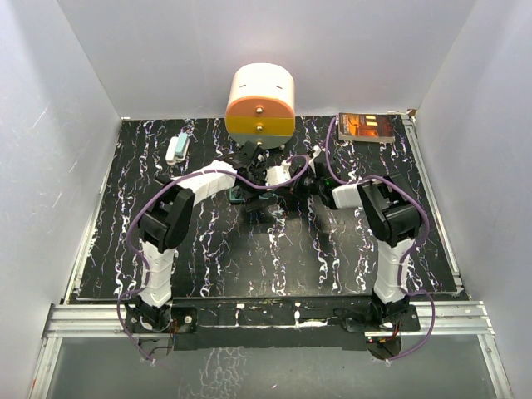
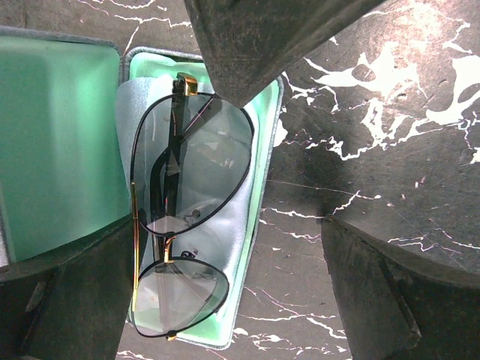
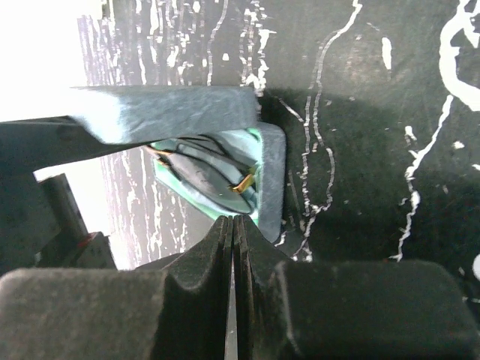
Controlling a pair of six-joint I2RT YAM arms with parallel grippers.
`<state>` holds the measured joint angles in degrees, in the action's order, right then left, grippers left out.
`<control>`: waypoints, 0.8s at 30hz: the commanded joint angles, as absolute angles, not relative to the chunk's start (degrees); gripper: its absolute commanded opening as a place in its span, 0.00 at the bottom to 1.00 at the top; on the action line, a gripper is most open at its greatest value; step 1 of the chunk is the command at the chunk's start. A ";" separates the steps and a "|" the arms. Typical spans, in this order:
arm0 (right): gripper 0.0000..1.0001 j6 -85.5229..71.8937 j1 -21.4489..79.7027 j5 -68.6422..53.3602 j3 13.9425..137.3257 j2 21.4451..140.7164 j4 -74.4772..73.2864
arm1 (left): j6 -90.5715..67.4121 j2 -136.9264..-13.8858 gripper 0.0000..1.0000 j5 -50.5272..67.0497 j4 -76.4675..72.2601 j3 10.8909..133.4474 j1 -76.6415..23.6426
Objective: Organize the sunglasses
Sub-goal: Place the sunglasses in the sunglasses case.
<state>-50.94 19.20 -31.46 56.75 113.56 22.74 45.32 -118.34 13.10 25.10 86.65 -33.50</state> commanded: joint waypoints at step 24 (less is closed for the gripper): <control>0.08 -48.65 18.93 -29.46 60.52 118.65 20.78 | 43.77 -113.87 0.97 12.76 22.69 84.63 -33.76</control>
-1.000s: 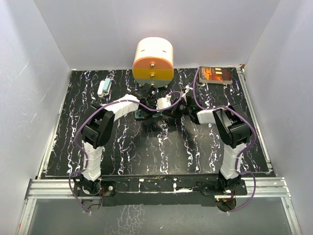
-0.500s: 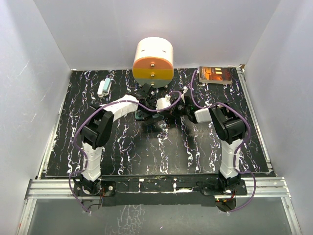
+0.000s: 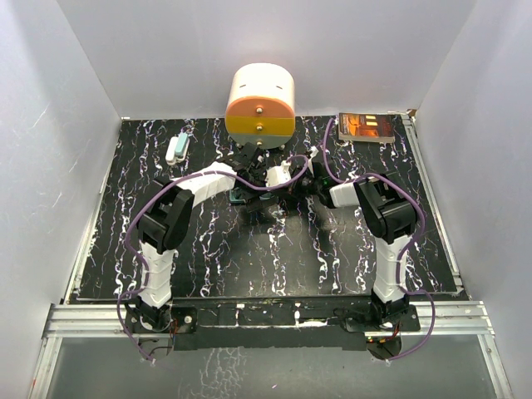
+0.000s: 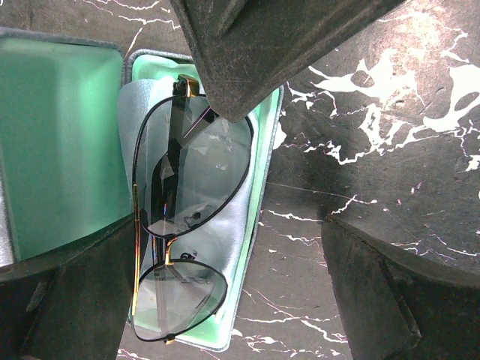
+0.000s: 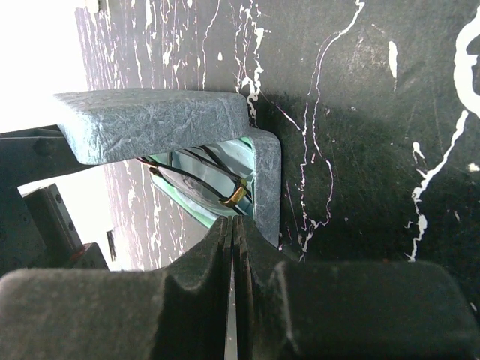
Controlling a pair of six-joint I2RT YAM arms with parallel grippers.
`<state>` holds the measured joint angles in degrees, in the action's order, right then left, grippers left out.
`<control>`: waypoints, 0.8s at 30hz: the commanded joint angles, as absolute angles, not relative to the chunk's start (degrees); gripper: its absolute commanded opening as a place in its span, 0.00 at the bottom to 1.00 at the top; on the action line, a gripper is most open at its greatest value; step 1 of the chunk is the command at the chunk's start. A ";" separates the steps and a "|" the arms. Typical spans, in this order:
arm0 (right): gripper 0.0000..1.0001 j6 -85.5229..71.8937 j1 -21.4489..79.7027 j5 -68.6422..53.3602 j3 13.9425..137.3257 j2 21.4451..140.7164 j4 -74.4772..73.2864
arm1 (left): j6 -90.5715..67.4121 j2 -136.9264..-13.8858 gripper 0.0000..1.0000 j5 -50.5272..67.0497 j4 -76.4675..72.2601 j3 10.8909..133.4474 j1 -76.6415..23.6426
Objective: Organize the sunglasses
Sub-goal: Place the sunglasses in the sunglasses case.
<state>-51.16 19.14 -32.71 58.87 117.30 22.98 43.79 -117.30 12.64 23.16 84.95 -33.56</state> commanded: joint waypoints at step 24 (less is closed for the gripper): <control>0.08 -46.41 19.16 -27.18 62.14 117.64 16.33 | 41.56 -110.89 0.97 3.88 8.77 78.97 -33.77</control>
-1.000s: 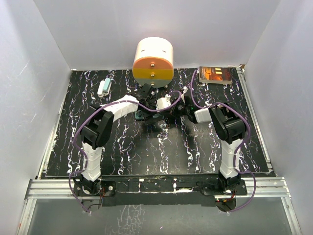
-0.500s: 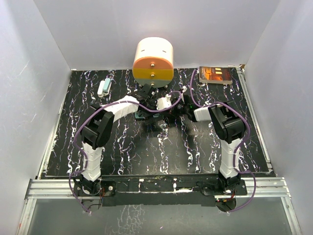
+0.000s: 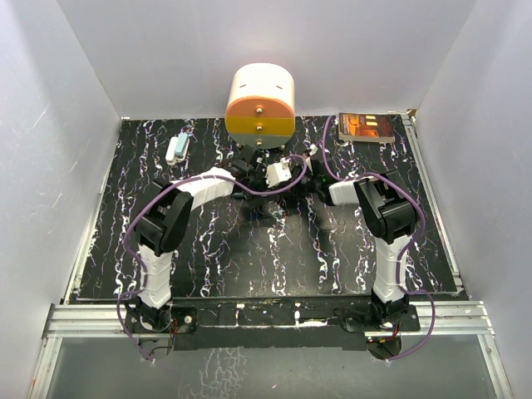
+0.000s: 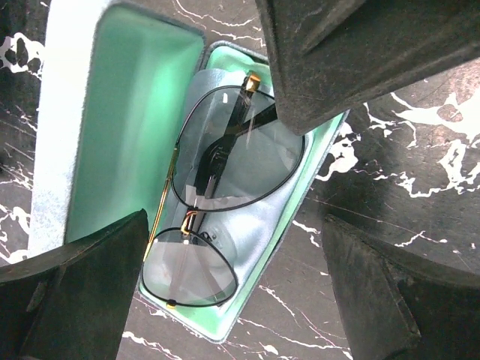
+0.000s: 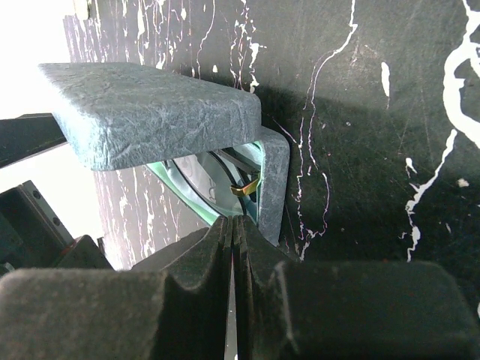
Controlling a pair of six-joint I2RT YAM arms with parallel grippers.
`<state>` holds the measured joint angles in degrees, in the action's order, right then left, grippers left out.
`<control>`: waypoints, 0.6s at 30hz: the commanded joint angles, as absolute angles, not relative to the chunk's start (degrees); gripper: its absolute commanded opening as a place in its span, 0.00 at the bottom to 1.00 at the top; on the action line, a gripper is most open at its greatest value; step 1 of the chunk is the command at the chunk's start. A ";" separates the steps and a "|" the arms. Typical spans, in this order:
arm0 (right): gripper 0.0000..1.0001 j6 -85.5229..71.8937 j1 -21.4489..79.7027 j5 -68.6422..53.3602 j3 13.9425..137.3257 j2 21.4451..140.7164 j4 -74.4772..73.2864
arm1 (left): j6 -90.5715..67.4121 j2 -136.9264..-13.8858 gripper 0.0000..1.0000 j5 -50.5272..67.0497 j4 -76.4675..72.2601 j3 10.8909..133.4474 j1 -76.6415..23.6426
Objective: Organize the sunglasses
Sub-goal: Place the sunglasses in the sunglasses case.
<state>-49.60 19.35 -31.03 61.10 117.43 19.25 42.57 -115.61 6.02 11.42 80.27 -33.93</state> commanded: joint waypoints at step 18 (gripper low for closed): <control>0.08 -46.24 19.20 -27.59 62.93 117.36 15.75 | 39.60 -104.73 0.97 0.61 0.84 72.16 -33.73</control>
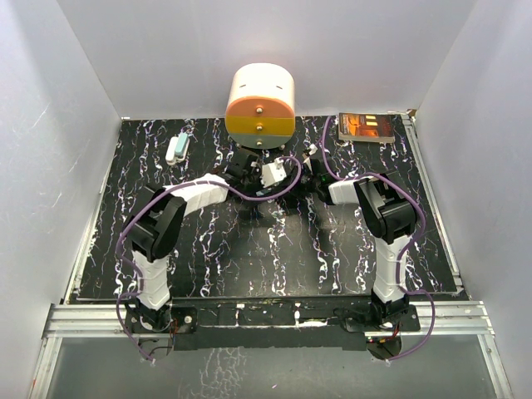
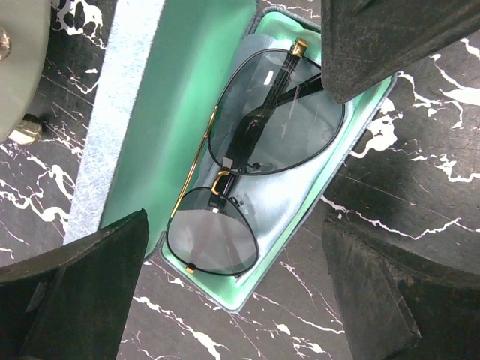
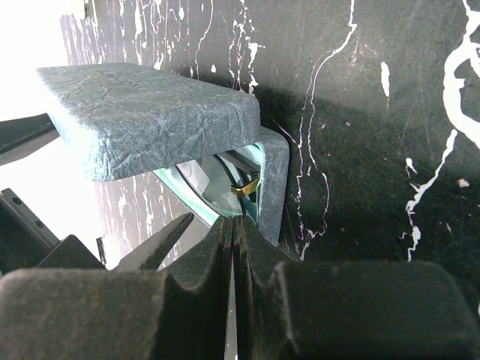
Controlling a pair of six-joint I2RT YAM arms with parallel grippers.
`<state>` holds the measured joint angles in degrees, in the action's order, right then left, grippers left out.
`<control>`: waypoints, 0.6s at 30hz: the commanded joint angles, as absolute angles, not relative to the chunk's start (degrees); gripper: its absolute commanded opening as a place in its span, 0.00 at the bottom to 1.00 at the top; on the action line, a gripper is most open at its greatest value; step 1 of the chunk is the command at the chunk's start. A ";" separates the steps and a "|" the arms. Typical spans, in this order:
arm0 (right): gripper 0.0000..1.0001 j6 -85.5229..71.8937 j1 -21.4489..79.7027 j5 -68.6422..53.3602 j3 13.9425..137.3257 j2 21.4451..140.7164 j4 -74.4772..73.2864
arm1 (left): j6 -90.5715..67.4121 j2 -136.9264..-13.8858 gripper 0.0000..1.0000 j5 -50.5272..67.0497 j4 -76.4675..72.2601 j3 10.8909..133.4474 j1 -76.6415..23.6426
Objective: Organize the sunglasses
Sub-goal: Place the sunglasses in the sunglasses case.
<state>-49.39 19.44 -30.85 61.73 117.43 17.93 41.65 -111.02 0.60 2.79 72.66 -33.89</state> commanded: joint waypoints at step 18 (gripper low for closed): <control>0.09 -48.01 19.16 -34.43 63.88 115.53 22.23 | 32.72 -98.14 0.97 -2.17 13.36 76.91 -33.76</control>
<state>-48.47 19.38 -32.69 62.13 117.43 17.89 35.44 -101.78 0.45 10.52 73.95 -33.87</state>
